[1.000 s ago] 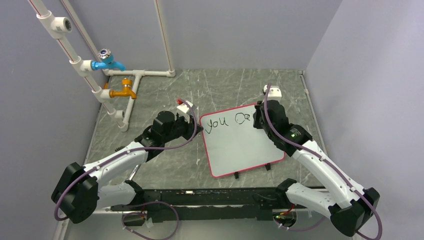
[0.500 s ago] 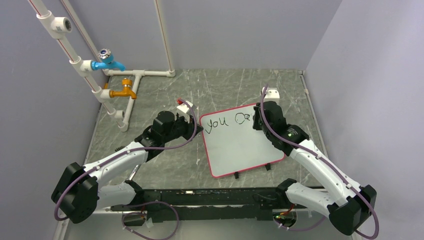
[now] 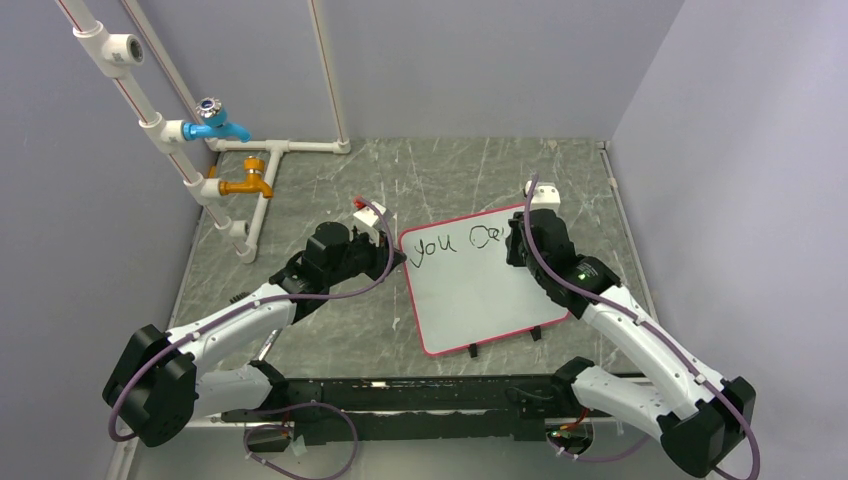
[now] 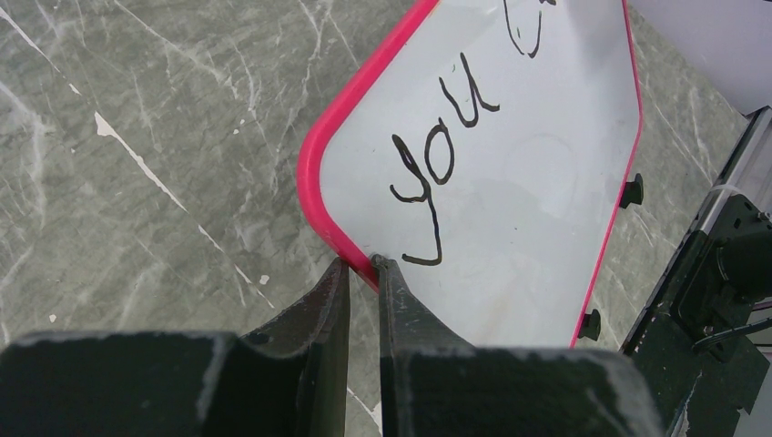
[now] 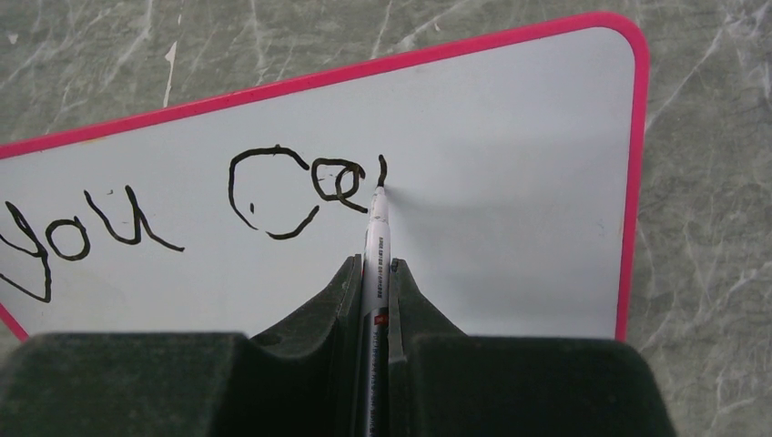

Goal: Write a sentence on the whiteboard

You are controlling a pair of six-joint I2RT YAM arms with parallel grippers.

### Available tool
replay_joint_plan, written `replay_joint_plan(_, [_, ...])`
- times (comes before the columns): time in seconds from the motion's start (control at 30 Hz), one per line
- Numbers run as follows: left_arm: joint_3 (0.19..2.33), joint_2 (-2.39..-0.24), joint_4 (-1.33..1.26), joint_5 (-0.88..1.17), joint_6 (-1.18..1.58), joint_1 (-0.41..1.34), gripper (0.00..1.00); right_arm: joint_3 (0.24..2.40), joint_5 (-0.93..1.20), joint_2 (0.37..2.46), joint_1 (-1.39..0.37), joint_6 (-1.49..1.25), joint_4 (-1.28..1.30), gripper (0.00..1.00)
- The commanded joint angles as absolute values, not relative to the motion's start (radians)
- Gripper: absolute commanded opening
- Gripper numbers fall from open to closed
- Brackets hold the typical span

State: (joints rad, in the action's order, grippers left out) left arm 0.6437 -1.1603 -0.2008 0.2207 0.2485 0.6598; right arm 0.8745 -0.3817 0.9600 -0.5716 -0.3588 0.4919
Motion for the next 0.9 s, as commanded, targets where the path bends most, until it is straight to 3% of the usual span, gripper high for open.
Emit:
replay_joint_plan(0.0, [0.65,-1.132,-0.245,0.244,0.209,0.664,0.0,0.861,-0.355,0.943,-0.569,-0.373,0.519,0.0])
replay_joint_plan(0.87, [0.65,-1.127,-0.242,0.241,0.209,0.664,0.0,0.984,-0.427,1.058,-0.548,-0.308,0.496,0.0])
